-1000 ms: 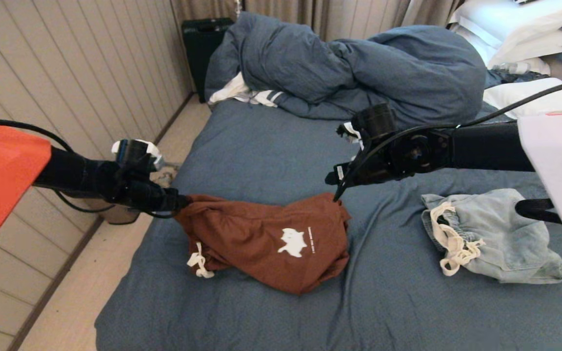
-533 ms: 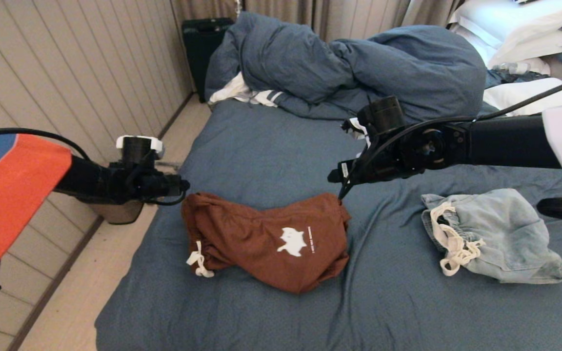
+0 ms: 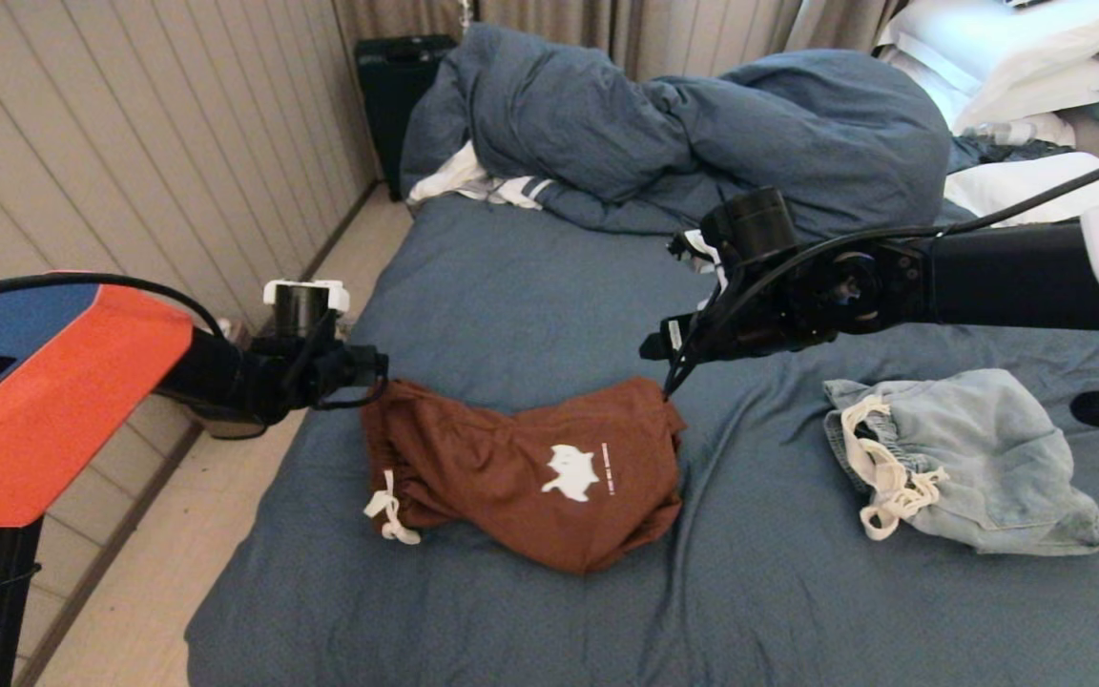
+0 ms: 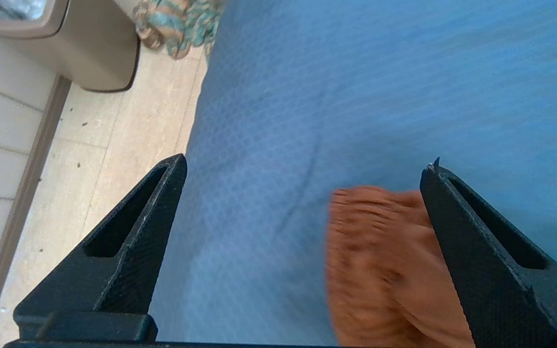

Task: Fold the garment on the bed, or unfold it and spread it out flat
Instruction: Fold the brown shorts

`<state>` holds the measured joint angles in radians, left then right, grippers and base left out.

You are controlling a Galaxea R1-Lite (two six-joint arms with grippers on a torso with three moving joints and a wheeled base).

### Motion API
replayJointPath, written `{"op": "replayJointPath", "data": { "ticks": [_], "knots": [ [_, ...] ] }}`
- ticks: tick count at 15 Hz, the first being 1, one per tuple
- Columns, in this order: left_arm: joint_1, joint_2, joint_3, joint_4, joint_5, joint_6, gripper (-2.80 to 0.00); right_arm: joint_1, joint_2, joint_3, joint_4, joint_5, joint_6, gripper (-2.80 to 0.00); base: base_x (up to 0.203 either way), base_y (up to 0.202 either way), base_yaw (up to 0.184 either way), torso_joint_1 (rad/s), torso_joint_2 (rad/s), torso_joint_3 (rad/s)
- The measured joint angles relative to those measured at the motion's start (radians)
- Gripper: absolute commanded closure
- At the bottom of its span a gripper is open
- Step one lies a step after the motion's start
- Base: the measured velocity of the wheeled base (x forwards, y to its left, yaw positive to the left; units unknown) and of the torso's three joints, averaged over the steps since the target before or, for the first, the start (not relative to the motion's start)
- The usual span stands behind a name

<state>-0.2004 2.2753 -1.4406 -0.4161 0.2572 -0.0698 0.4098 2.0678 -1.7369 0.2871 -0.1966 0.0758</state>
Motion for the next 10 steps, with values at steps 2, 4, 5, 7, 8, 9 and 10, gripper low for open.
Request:
{"op": "replayJointPath", "data": {
  "ticks": [2, 4, 5, 7, 8, 9, 10],
  "knots": [
    [0.004, -0.083, 0.071, 0.021, -0.016, -0.013, 0.00, 0.000, -0.010, 0.031, -0.001, 0.001, 0.012, -2.80, 0.000, 0.000, 0.000, 0.000, 0.00, 0.000],
    [0.008, -0.189, 0.187, 0.069, -0.083, -0.031, 0.00, 0.001, -0.023, 0.079, -0.001, 0.007, 0.042, -2.80, 0.000, 0.000, 0.000, 0.000, 0.00, 0.000],
    [0.006, -0.255, 0.255, 0.104, -0.133, -0.058, 0.00, 0.000, -0.030, 0.114, -0.001, 0.008, 0.066, -2.80, 0.000, 0.000, 0.000, 0.000, 0.00, 0.000],
    [0.012, -0.370, 0.392, 0.190, -0.241, -0.121, 0.00, -0.001, -0.048, 0.181, -0.002, 0.010, 0.095, -2.80, 0.000, 0.000, 0.000, 0.000, 0.00, 0.000],
    [0.025, -0.414, 0.452, 0.227, -0.289, -0.147, 0.00, -0.001, -0.055, 0.213, -0.002, 0.010, 0.110, -2.80, 0.000, 0.000, 0.000, 0.000, 0.00, 0.000],
    [0.038, -0.445, 0.499, 0.249, -0.333, -0.176, 0.00, -0.001, -0.059, 0.241, -0.001, 0.010, 0.129, -2.80, 0.000, 0.000, 0.000, 0.000, 0.00, 0.000],
    [0.048, -0.465, 0.530, 0.256, -0.384, -0.207, 0.00, -0.001, -0.058, 0.264, -0.001, 0.010, 0.149, -2.80, 0.000, 0.000, 0.000, 0.000, 0.00, 0.000]
  ]
}}
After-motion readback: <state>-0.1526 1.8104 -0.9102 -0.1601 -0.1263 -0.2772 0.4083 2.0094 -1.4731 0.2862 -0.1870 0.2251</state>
